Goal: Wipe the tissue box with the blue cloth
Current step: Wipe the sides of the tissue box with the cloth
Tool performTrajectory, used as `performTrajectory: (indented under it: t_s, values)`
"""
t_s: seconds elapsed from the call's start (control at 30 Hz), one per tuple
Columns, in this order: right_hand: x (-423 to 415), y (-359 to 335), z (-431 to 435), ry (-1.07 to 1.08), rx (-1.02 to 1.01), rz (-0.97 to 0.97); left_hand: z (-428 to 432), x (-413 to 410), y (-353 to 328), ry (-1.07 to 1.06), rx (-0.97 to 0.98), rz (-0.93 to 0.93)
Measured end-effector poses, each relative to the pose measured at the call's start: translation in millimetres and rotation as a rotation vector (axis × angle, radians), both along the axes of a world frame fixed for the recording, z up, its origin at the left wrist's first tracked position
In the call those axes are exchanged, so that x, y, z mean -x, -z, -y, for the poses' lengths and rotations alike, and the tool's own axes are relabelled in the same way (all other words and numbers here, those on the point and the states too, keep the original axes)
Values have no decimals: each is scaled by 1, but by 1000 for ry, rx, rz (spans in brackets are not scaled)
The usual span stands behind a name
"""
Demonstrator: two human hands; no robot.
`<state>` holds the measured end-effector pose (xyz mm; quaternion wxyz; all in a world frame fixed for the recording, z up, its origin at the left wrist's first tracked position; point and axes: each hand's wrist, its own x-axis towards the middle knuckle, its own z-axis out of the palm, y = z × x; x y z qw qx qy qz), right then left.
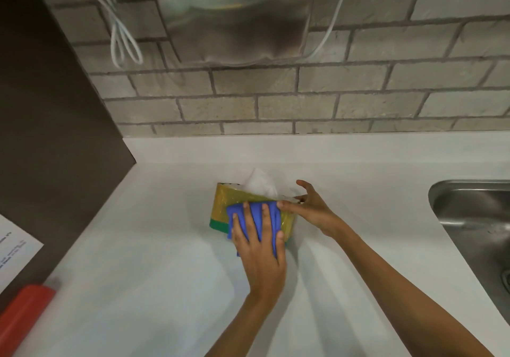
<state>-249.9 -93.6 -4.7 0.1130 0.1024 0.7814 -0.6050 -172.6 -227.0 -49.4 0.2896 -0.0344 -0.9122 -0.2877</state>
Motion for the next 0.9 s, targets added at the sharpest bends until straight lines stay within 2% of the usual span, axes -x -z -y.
performTrajectory:
  t_s: [0.1,0.13,0.33,0.47,0.63,0.77,0.9]
  values:
    - [-5,-4,1,-14,-13,-5,9,-5,9,9,137,-10]
    - [-7,-5,2,-17,-15,-9,12,-7,9,-8,124,3]
    - [-23,-11,28,7,-50,-93,-14,-20,-13,-152,-428,233]
    - [-36,-16,37,12,-71,-142,-12,-23,-19,-177,-562,340]
    - [-52,-19,47,-8,-73,-194,7,-18,-39,-206,-824,463]
    - [-65,-19,55,-47,-126,-231,28,-9,-44,-217,-964,602]
    - [-79,-19,58,-71,-92,-249,42,-2,-45,-213,-1061,647]
